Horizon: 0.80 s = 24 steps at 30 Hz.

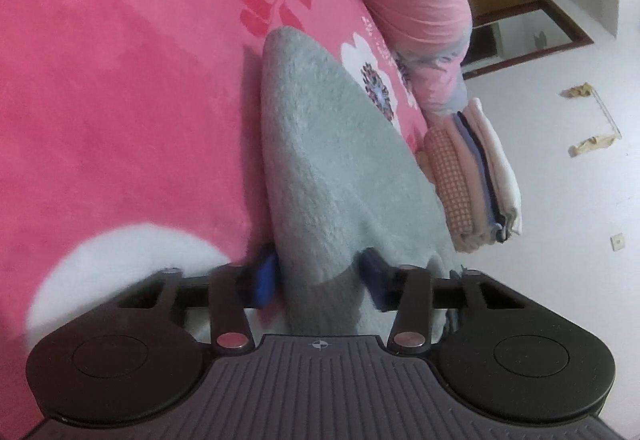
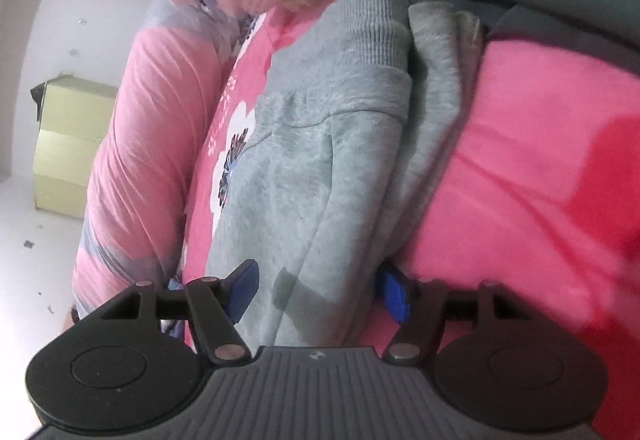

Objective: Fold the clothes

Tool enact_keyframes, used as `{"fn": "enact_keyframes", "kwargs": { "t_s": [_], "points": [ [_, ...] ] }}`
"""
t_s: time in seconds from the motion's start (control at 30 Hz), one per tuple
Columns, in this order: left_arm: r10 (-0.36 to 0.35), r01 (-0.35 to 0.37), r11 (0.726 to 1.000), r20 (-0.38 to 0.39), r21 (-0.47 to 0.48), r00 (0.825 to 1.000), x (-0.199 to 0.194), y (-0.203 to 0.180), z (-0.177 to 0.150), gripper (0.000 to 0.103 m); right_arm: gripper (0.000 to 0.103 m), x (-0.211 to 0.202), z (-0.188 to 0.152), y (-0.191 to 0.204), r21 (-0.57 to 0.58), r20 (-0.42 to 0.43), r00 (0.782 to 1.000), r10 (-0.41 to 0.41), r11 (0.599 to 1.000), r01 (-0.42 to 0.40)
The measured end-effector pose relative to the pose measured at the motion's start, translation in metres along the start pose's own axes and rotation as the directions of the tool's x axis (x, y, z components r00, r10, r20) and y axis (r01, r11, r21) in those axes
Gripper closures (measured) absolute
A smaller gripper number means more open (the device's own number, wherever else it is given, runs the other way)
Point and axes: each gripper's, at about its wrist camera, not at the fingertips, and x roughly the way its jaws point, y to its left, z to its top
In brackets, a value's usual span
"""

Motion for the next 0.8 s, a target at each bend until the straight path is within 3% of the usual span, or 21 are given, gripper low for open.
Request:
{"fn": "enact_keyframes", "kwargs": {
  "t_s": [0.03, 0.1, 0.17, 0.23, 0.37, 0.47, 0.53, 0.67, 0.77, 0.8],
  "points": [
    [0.0, 0.0, 1.0, 0.005, -0.012, 1.0, 0.002, 0.0, 0.0, 0.078, 0.036, 0.003, 0.002, -0.001, 0.012, -0.003, 1.0, 0.006, 1.0, -0.006],
    [0.006, -0.005, 0.999, 0.025, -0.037, 1.0, 0.004, -0.001, -0.002, 0.091, 0.048, 0.004, 0.0, -0.004, 0.018, 0.004, 1.0, -0.003, 1.0, 0.003],
    [0.004, -0.001, 0.999, 0.059, -0.05, 0.998, 0.002, -0.002, -0.004, 0.095, 0.075, 0.005, -0.003, -0.007, 0.022, 0.015, 1.0, -0.016, 1.0, 0.015],
    [-0.013, 0.018, 0.997, 0.078, -0.07, 0.997, -0.006, -0.004, -0.005, 0.096, 0.079, 0.005, -0.008, -0.008, 0.016, 0.029, 0.999, -0.023, 1.0, 0.022],
    [-0.08, 0.091, 0.989, 0.093, -0.12, 0.992, -0.024, 0.0, 0.003, 0.096, 0.082, -0.002, -0.022, 0.002, -0.022, 0.058, 0.998, -0.029, 0.999, 0.03],
    [-0.141, 0.156, 0.982, 0.126, -0.111, 0.982, -0.046, 0.005, 0.012, 0.096, 0.082, -0.001, -0.034, 0.016, -0.043, 0.05, 0.999, -0.013, 0.999, 0.015],
    [-0.148, 0.162, 0.983, 0.146, -0.09, 0.978, -0.065, 0.01, 0.018, 0.096, 0.082, 0.004, -0.044, 0.025, -0.054, 0.023, 1.0, 0.003, 0.999, -0.002],
    [-0.105, 0.111, 0.993, 0.156, -0.034, 0.982, -0.105, 0.027, 0.026, 0.096, 0.08, 0.008, -0.081, 0.025, -0.078, -0.064, 0.997, 0.032, 0.996, -0.037],
    [-0.03, 0.032, 0.999, 0.106, -0.016, 0.994, -0.115, 0.044, 0.027, 0.09, 0.075, 0.015, -0.093, 0.012, -0.13, -0.093, 0.996, -0.012, 0.992, -0.001],
    [0.008, -0.007, 1.0, 0.119, -0.005, 0.993, -0.119, 0.045, 0.025, 0.084, 0.075, 0.013, -0.093, 0.005, -0.122, -0.098, 0.995, 0.012, 0.992, -0.024]
  ]
}}
